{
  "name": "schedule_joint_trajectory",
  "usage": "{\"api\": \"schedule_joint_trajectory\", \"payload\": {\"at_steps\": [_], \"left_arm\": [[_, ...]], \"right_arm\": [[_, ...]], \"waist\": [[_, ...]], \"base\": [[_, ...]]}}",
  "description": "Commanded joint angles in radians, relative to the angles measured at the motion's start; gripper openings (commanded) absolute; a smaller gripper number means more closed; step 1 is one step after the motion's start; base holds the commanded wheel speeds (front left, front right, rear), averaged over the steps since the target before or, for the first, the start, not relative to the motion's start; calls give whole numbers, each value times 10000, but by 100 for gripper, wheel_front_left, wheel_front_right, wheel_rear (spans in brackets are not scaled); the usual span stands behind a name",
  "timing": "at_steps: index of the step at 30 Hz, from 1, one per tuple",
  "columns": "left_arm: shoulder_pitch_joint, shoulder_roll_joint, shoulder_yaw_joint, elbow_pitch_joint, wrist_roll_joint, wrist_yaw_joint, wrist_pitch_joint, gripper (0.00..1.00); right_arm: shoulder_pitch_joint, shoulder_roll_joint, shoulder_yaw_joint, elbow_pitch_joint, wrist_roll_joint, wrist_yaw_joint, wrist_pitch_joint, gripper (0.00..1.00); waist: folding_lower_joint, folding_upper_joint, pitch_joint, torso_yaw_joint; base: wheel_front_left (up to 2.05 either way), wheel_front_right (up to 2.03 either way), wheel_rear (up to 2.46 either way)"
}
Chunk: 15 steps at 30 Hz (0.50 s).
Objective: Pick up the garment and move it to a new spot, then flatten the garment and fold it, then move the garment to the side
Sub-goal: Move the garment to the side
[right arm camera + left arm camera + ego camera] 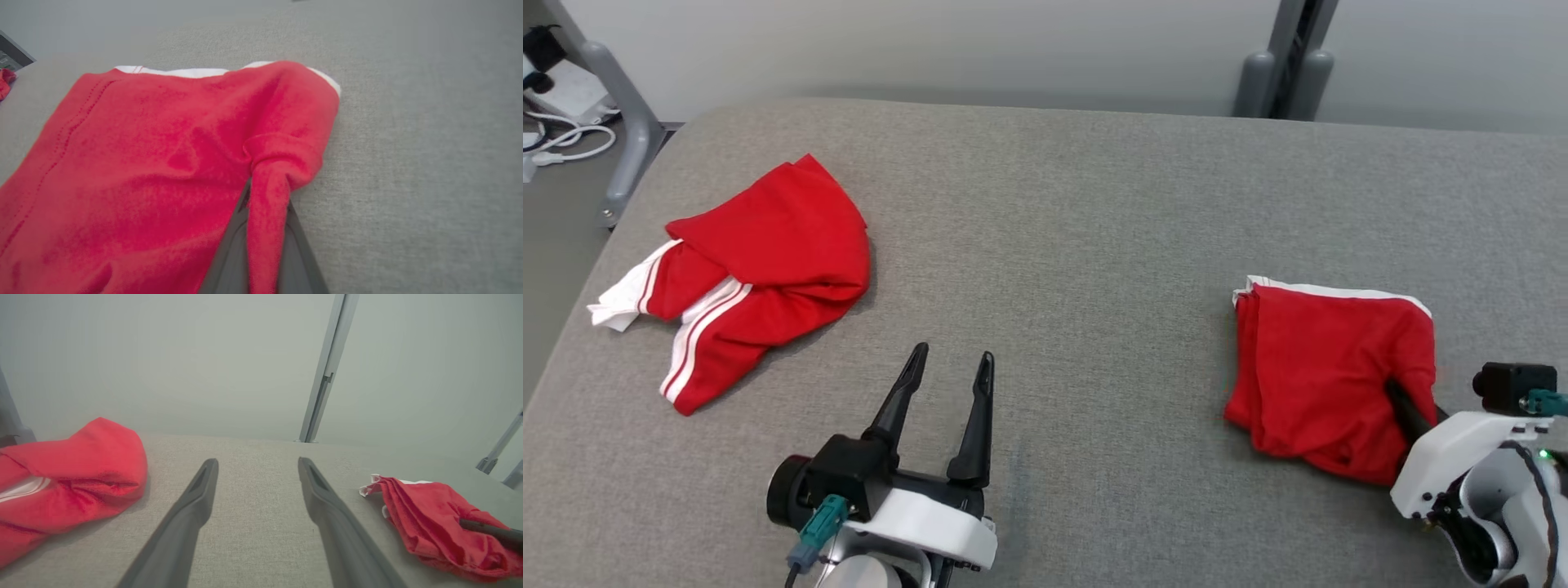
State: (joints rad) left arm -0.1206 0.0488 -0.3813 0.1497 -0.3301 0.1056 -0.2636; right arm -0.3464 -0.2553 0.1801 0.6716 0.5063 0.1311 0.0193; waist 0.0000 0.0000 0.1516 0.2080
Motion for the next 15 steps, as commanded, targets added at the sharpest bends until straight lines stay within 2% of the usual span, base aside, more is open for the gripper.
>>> {"api": "schedule_joint_trajectory", "payload": {"at_steps": [1, 8, 15], "left_arm": [[-238, 35, -52, 4, 153, -114, -14, 100], [-970, 80, -346, 364, 889, -1059, -16, 100], [-1868, 224, -240, 330, 1401, -1644, -9, 100]], "right_arm": [[-181, -269, 189, -97, -57, -4, 69, 0], [-826, -1514, 1553, -688, 11, -6, 158, 0], [-2020, -2689, 3053, -1016, -497, -6, -274, 0]], "waist": [[0, 0, 166, -282], [0, 0, 644, -1322], [0, 0, 1624, -2551]], "base": [[0, 0, 0], [0, 0, 0], [0, 0, 0]]}}
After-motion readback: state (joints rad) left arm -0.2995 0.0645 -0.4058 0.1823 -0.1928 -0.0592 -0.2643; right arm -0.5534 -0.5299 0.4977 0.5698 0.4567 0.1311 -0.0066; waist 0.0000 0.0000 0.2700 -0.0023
